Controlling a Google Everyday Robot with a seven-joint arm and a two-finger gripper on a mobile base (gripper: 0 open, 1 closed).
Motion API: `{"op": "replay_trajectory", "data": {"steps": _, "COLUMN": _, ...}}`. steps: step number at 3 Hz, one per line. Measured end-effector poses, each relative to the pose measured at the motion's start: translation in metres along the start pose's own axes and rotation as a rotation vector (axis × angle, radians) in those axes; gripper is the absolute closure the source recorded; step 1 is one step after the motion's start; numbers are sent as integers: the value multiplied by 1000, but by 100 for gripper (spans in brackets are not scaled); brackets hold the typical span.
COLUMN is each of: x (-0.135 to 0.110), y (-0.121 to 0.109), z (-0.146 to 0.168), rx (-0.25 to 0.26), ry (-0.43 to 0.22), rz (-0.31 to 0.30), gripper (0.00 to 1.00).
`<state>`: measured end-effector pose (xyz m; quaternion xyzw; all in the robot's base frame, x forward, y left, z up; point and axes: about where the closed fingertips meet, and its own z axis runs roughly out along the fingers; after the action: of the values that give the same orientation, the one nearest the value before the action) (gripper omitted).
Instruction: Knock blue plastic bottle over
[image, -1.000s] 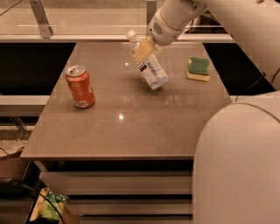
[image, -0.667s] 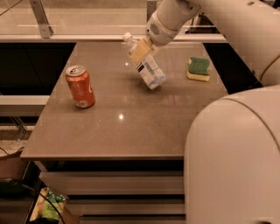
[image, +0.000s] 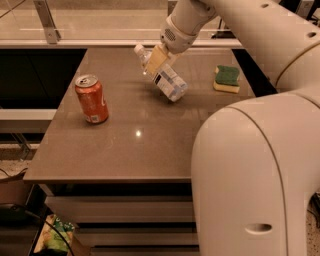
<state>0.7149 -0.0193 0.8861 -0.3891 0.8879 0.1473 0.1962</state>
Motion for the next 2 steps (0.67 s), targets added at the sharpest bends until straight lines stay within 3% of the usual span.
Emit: {"op": "replay_trajectory", "data": {"steps": 2, "x": -1, "y": 8, "z": 19, "rx": 11, "ry": 77, "rz": -24, "gripper": 100}}
